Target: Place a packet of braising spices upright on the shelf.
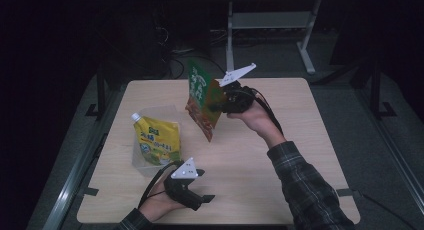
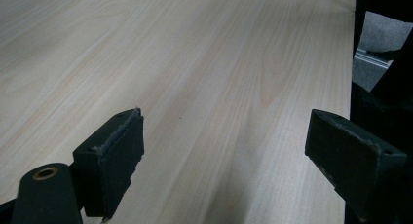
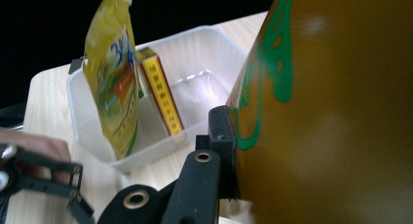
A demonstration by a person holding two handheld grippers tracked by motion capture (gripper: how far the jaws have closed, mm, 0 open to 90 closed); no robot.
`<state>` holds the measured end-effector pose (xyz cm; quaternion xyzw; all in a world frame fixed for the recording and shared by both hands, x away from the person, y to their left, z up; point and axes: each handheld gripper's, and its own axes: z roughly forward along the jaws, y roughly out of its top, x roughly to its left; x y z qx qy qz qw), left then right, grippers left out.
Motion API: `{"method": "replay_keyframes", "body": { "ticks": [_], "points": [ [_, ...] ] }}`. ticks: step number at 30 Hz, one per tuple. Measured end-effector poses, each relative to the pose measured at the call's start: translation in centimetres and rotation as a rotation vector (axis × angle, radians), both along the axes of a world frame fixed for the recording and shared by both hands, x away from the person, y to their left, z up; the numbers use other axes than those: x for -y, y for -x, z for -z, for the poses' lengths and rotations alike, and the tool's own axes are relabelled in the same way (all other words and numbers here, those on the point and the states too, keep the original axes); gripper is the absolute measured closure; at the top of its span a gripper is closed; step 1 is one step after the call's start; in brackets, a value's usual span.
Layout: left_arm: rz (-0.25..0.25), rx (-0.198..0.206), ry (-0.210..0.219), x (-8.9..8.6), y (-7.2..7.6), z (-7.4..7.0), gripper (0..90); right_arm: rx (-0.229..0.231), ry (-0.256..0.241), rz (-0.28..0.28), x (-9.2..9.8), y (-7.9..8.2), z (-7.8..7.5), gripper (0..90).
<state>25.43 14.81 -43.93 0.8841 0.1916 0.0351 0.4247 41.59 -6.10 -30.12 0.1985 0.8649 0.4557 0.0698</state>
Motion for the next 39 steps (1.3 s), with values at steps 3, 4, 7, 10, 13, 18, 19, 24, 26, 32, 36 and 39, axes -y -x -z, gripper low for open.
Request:
{"method": "replay_keyframes", "body": {
  "ticks": [3, 4, 7, 10, 13, 18, 19, 24, 26, 32, 36, 39],
  "points": [
    [0.007, 0.007, -0.003, 0.0, 0.0, 0.0, 14.0, 0.009, -0.001, -0.014, -0.8, -0.3, -0.5, 89.7],
    [0.007, -0.005, 0.001, 0.1, 0.1, 0.0, 13.9, 0.015, -0.003, -0.028, -1.7, -0.6, -1.0, 89.7],
    [0.014, -0.003, -0.001, 0.2, 0.1, 0.0, 13.9, 0.028, 0.001, -0.043, -2.5, -0.9, -1.4, 89.7],
    [0.019, -0.001, -0.005, 0.1, 0.1, 0.0, 13.9, 0.042, 0.005, -0.067, -4.1, -1.4, -2.0, 89.7],
    [0.025, -0.005, -0.002, 0.1, 0.0, 0.0, 13.9, 0.049, 0.014, -0.087, -5.3, -1.9, -2.2, 89.7],
    [0.031, -0.004, -0.001, 0.2, 0.1, 0.0, 14.0, 0.058, 0.021, -0.126, -7.5, -2.8, -2.3, 89.7],
    [0.033, -0.006, -0.001, 0.2, 0.1, 0.0, 14.0, 0.058, 0.021, -0.126, -7.5, -2.8, -2.3, 89.7],
    [0.045, -0.023, -0.006, 0.6, 0.0, 0.3, 14.1, 0.062, 0.046, -0.160, -9.8, -3.9, -2.0, 89.7],
    [0.049, -0.023, -0.007, 0.6, 0.0, 0.3, 14.1, 0.063, 0.062, -0.173, -10.5, -4.2, -1.7, 89.6],
    [0.051, -0.035, -0.003, 0.6, 0.0, 0.3, 14.2, 0.074, 0.085, -0.194, -11.5, -4.9, -0.7, 89.6],
    [0.054, -0.031, -0.007, 0.6, 0.0, 0.2, 14.2, 0.064, 0.104, -0.183, -12.1, -5.1, 0.1, 89.6],
    [0.058, -0.033, -0.008, 0.7, 0.0, 0.3, 14.2, 0.040, 0.102, -0.180, -12.5, -5.3, 1.1, 89.6]
  ]
}}
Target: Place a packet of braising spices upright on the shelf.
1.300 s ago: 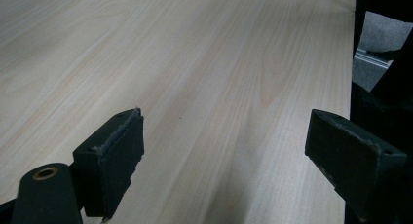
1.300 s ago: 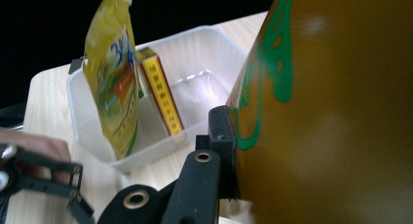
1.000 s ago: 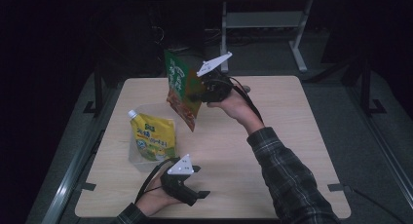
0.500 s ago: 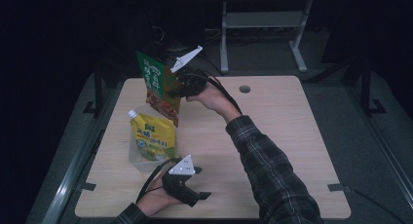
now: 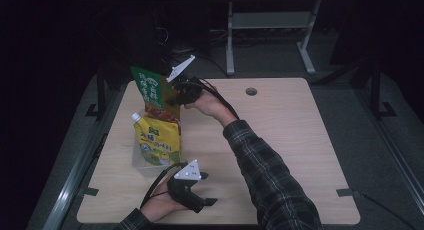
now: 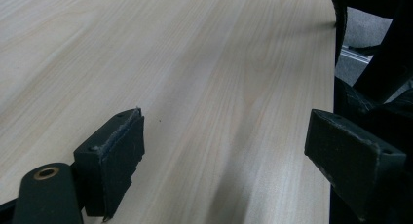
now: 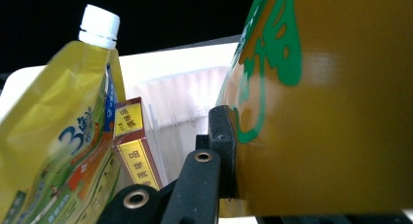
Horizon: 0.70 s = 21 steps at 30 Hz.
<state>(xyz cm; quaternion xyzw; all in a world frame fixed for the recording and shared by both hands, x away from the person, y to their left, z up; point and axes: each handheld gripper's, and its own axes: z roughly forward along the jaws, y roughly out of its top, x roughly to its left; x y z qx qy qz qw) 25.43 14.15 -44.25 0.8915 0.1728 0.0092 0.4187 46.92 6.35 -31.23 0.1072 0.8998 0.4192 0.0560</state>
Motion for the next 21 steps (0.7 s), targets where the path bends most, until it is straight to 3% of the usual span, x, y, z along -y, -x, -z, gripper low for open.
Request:
{"method": "replay_keyframes", "body": {
  "ticks": [5, 9, 13, 14, 15, 17, 19, 21],
  "points": [
    [0.003, -0.009, -0.006, 0.2, 0.0, 0.2, 14.2, -0.018, 0.011, 0.002, -0.3, -0.1, 1.1, 89.6],
    [0.008, -0.005, -0.010, 0.2, 0.0, 0.2, 14.2, -0.026, 0.047, -0.003, -1.1, 0.2, 2.8, 89.2],
    [0.010, -0.005, -0.010, 0.2, 0.0, 0.2, 14.2, -0.021, 0.057, 0.001, -1.4, 0.4, 3.1, 87.4],
    [0.011, -0.006, -0.012, 0.2, 0.0, 0.2, 14.2, -0.017, 0.056, 0.011, -1.4, 0.6, 3.0, 82.8],
    [0.006, -0.012, -0.010, 0.2, 0.1, 0.2, 14.2, -0.008, 0.052, 0.020, -1.2, 0.8, 2.9, 72.5],
    [0.006, -0.013, -0.010, 0.2, 0.0, 0.3, 14.2, -0.005, 0.054, 0.035, -1.1, 0.9, 2.8, 68.9],
    [0.009, -0.009, -0.010, 0.2, 0.0, 0.3, 14.2, -0.001, 0.037, 0.067, 0.0, 1.3, 2.6, 52.5],
    [0.009, -0.009, -0.010, 0.2, 0.0, 0.3, 14.2, 0.004, 0.036, 0.089, 0.9, 1.5, 2.5, 45.5]
  ]
}}
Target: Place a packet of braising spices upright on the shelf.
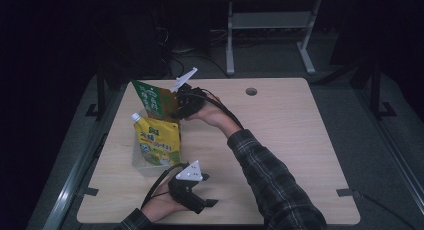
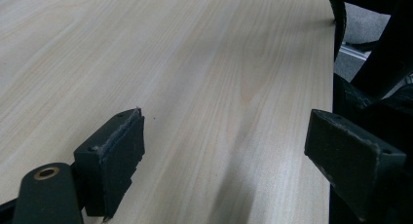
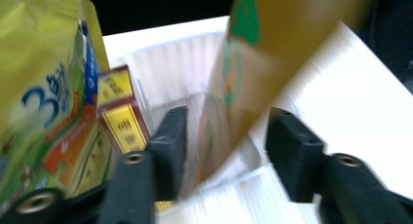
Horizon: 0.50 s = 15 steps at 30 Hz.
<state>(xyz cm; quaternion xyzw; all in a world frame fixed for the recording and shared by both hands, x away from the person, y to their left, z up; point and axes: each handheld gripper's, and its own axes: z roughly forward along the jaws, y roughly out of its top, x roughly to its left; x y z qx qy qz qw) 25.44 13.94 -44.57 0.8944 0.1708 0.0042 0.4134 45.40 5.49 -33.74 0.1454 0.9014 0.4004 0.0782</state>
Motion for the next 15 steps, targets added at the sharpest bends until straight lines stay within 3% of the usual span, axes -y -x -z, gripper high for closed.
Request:
{"method": "replay_keyframes", "body": {
  "ticks": [4, 6, 10, 15],
  "points": [
    [-0.005, -0.008, 0.002, 0.0, 0.0, 0.1, 14.2, -0.007, -0.020, 0.026, 1.6, 0.5, 0.0, 40.0],
    [-0.001, -0.006, -0.006, -0.1, -0.1, 0.0, 14.2, -0.024, -0.037, 0.051, 3.1, 1.2, 0.0, 38.0],
    [-0.003, -0.004, -0.006, -0.2, -0.2, 0.0, 14.2, -0.012, -0.037, 0.083, 6.6, 2.8, 0.7, 34.3],
    [-0.011, -0.006, -0.002, -0.3, -0.3, 0.1, 14.2, -0.020, -0.045, 0.118, 9.2, 4.2, 1.5, 33.1]
  ]
}}
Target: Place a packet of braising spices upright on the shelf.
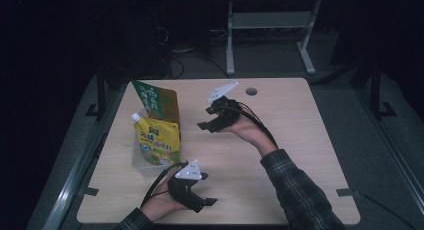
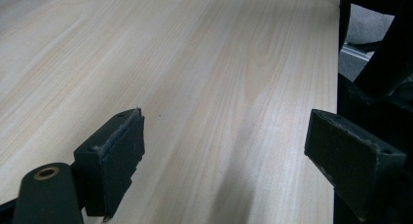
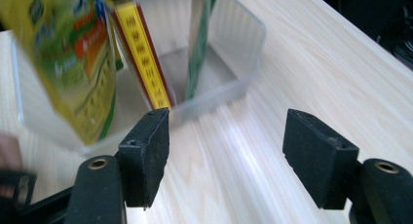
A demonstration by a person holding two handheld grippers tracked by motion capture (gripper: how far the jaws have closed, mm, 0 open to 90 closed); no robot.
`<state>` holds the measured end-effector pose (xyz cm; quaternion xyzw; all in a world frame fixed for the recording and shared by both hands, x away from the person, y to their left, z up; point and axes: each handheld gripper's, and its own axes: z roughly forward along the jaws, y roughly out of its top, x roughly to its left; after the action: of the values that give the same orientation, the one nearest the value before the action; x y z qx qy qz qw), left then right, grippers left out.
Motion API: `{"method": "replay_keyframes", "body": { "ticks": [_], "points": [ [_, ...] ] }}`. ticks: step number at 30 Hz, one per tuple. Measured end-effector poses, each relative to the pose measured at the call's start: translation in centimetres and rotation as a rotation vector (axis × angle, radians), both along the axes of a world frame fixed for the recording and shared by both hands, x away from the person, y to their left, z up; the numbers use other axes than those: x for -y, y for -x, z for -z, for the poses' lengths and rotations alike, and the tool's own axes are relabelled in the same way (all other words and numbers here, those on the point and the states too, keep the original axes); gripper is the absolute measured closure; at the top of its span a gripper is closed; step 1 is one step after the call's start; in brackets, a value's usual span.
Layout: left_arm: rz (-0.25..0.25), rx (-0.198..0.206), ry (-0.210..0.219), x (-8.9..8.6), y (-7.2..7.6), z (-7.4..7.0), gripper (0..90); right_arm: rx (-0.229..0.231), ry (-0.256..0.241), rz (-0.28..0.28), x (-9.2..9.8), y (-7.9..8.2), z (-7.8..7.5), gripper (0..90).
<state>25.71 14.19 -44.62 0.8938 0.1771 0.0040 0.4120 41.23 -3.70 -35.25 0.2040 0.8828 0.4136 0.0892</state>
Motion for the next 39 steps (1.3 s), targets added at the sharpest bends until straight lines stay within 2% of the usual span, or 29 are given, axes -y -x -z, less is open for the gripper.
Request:
{"method": "replay_keyframes", "body": {
  "ticks": [1, 4, 5, 9, 12, 15, 17, 22, 24, 27, 29, 30, 31, 33, 36, 39],
  "points": [
    [-0.009, -0.003, 0.007, 0.0, 0.0, 0.0, 14.2, -0.001, 0.000, 0.023, 1.5, 0.7, 0.6, 32.7],
    [-0.006, 0.001, 0.001, -0.1, 0.0, 0.0, 14.2, -0.014, -0.007, 0.041, 2.7, 1.5, 1.1, 32.5],
    [-0.009, -0.003, -0.002, -0.1, -0.1, 0.0, 14.2, -0.021, 0.001, 0.064, 4.0, 2.4, 1.7, 31.7],
    [-0.006, 0.003, -0.008, -0.2, -0.2, 0.0, 14.2, -0.021, 0.007, 0.082, 5.7, 3.3, 2.5, 30.9],
    [-0.012, 0.003, -0.010, -0.2, -0.2, 0.1, 14.3, -0.025, 0.013, 0.111, 8.0, 5.1, 3.7, 29.8],
    [-0.013, 0.008, -0.017, -0.3, -0.3, 0.0, 14.3, -0.046, 0.021, 0.135, 9.2, 6.3, 4.6, 28.9],
    [-0.013, 0.011, -0.020, -0.3, -0.3, 0.0, 14.3, -0.046, 0.028, 0.137, 9.5, 6.6, 4.8, 28.8],
    [-0.022, 0.005, -0.012, -0.3, -0.3, 0.1, 14.4, -0.065, 0.032, 0.172, 11.7, 9.3, 6.2, 27.9],
    [-0.022, 0.008, -0.014, -0.4, -0.4, 0.2, 14.4, -0.069, 0.027, 0.172, 12.0, 9.6, 6.3, 27.8],
    [-0.027, 0.005, -0.014, -0.4, -0.5, 0.3, 14.6, -0.065, 0.027, 0.200, 13.0, 11.0, 7.0, 27.3],
    [-0.022, 0.001, -0.028, -0.5, -0.6, 0.3, 14.7, -0.062, 0.016, 0.218, 13.6, 12.2, 7.8, 26.3],
    [-0.022, 0.002, -0.033, -0.5, -0.6, 0.4, 14.7, -0.062, 0.016, 0.218, 13.6, 12.2, 7.8, 26.3],
    [-0.037, -0.007, -0.024, -0.4, -0.6, 0.6, 14.8, -0.066, 0.030, 0.225, 14.0, 13.1, 8.5, 25.7],
    [-0.037, -0.006, -0.034, -0.5, -0.7, 0.6, 14.7, -0.097, 0.034, 0.223, 14.3, 13.7, 9.1, 25.1],
    [-0.039, -0.002, -0.041, -0.6, -0.7, 0.7, 14.8, -0.107, 0.040, 0.217, 14.6, 14.1, 9.4, 24.8],
    [-0.046, 0.009, -0.049, -0.6, -0.7, 0.7, 14.8, -0.098, 0.014, 0.229, 14.9, 14.2, 9.2, 22.8]
  ]
}}
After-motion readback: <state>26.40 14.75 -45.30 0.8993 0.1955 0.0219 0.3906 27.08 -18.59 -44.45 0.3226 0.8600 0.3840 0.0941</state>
